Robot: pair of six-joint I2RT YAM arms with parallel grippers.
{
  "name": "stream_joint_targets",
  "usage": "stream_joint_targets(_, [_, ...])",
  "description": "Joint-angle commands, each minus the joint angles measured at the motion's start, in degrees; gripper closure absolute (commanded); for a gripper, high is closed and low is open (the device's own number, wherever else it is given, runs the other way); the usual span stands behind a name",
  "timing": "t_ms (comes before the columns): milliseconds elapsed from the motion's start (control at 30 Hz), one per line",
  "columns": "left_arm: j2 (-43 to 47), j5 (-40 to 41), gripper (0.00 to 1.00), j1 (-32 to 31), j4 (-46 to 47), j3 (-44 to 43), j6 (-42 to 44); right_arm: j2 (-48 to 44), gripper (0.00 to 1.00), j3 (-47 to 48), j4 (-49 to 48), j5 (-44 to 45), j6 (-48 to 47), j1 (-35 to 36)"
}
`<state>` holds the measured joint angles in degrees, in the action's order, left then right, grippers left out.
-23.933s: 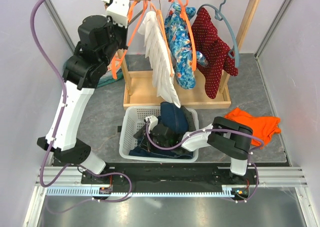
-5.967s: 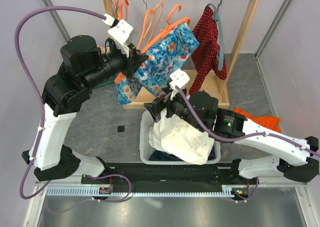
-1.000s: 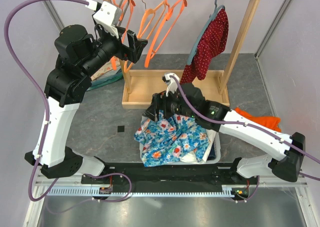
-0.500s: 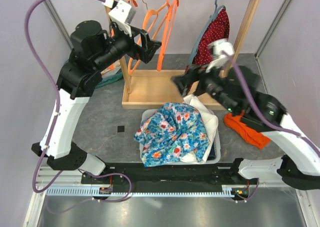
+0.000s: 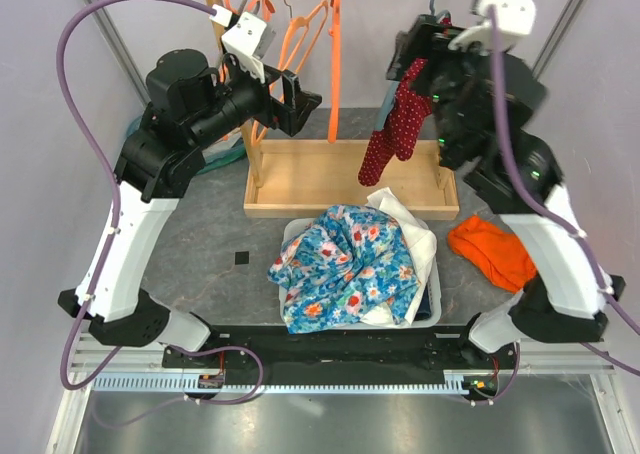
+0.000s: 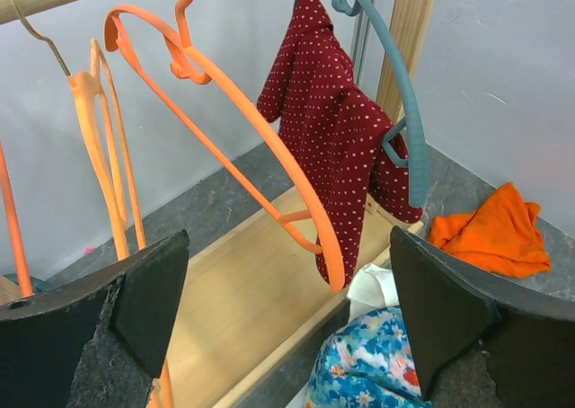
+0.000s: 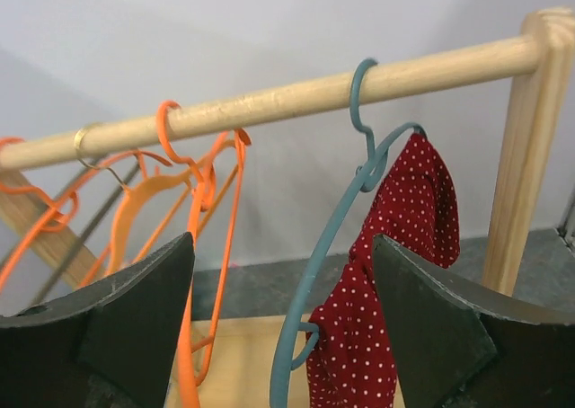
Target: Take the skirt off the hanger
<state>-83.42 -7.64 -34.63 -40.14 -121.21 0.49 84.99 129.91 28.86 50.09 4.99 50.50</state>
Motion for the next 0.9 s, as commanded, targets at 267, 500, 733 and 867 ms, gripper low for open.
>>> stream_joint_targets(267, [6.2,1.7,0.01,-0.1,2.1,4.3,3.3,8.1,0.17,-2.3,-1.6,3.2,1.2,-7.3])
stream_joint_targets(500, [7.2,2.9,0.01,-0.1,2.1,6.1,3.6,10.3,0.18,-2.6,-1.1,-4.2,3.6,-14.8])
stream_joint_targets(733, [7.7,3.8,0.01,-0.1,2.1,7.3,3.5,15.4,0.25,0.9,5.1,-16.1,9.9,-22.2])
stream_joint_targets(867, [7.8,4.3,0.0,-0.1,2.2,7.9,3.5,15.1,0.26,-0.2,5.2,-18.2,9.7,-23.5])
